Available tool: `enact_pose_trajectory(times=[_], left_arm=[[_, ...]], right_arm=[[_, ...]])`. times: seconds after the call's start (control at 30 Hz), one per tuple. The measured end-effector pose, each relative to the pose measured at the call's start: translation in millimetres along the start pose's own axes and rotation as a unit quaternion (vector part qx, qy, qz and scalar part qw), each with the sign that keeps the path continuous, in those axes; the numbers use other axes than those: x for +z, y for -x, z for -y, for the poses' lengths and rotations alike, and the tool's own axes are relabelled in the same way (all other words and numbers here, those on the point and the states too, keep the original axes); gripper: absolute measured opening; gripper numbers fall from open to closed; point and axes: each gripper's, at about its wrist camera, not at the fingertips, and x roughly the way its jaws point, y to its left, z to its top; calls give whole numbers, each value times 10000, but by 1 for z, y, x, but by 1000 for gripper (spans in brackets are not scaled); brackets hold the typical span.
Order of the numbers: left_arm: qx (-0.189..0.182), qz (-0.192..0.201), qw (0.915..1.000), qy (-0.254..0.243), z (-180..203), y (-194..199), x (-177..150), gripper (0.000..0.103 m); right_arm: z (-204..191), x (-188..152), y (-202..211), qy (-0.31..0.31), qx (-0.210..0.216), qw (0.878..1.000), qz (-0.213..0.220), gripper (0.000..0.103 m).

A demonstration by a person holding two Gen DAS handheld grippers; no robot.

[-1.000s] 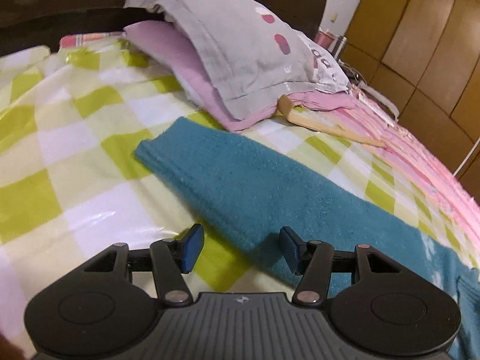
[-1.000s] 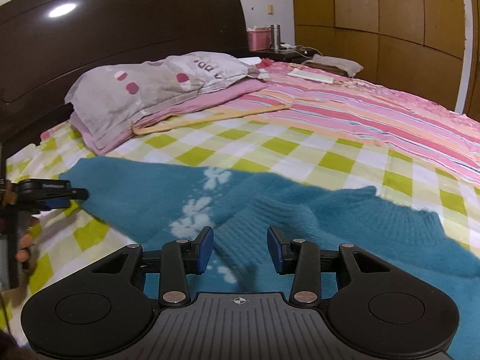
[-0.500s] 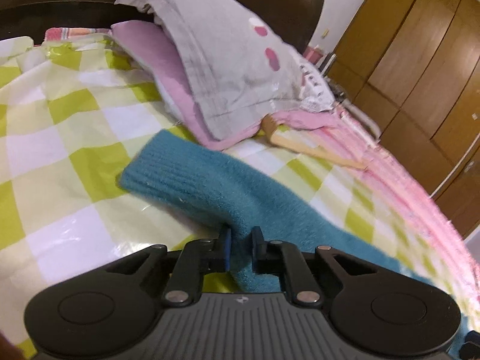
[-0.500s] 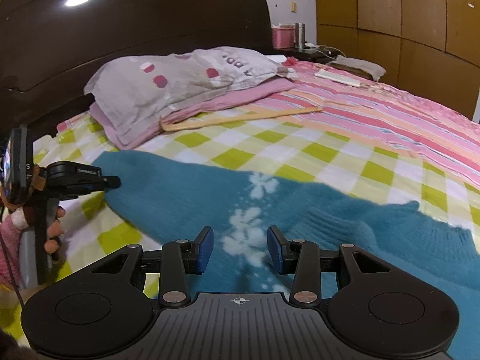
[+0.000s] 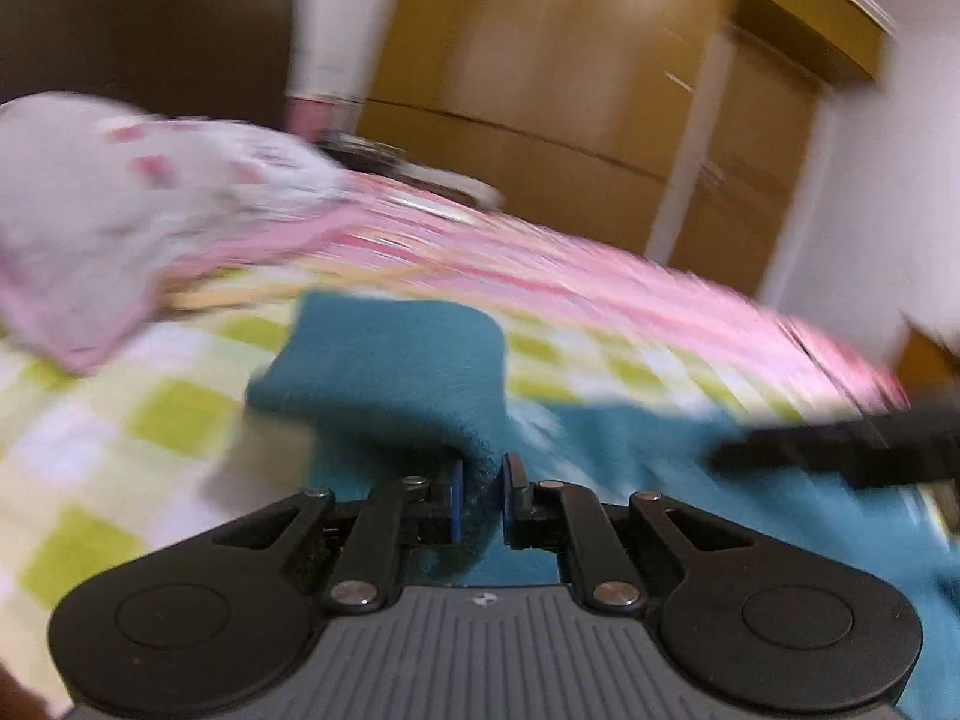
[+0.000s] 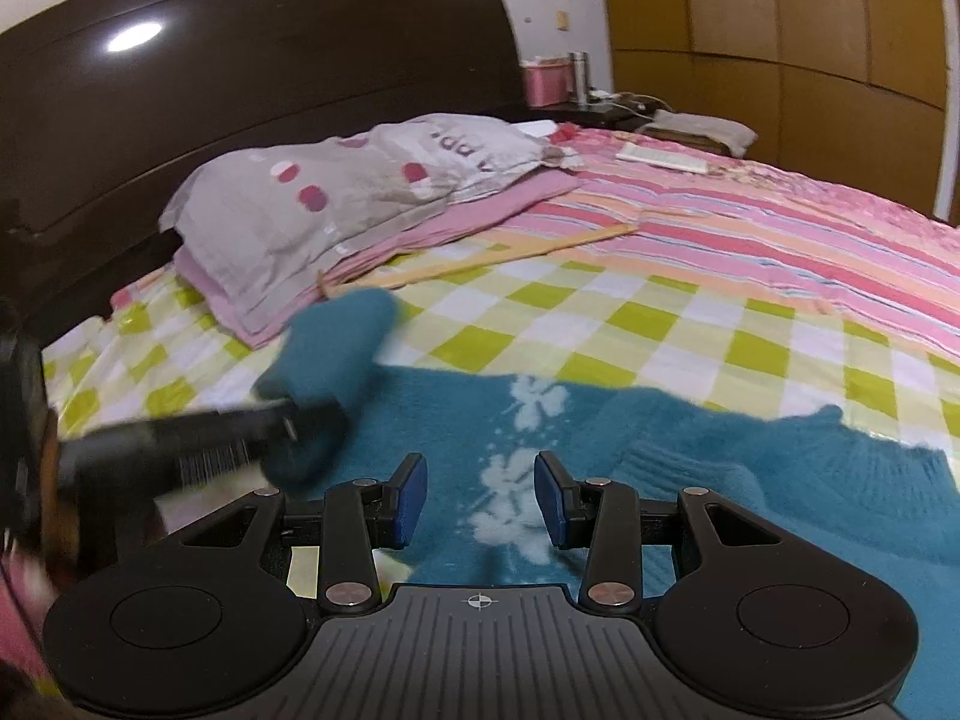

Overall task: Fold small clothes
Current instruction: 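Lay the held sleeve across the sweater body with the left tool, then open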

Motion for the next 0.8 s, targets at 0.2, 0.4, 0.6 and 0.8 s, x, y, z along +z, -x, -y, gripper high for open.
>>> enact_pose_trajectory(times=[0.2,0.4,0.6,0.8], left_arm=[[-104,-304,9953,-909,37,-6,-16,19],[-57,-238,9924,-1205,45,-3,-16,19],[-118,-192,9886,-1490,54,1,-23,19],[-183,-180,9878,-1537,52,2,-25,19]], right_arm=[[7,4,0,-119,-39,9998,-131,46],[11,8,-11,-545,220,9980,-236,50],[-17,26,-34,-120,482,9979,-415,62],[-27,29,-63,-130,-77,9975,-689,55]])
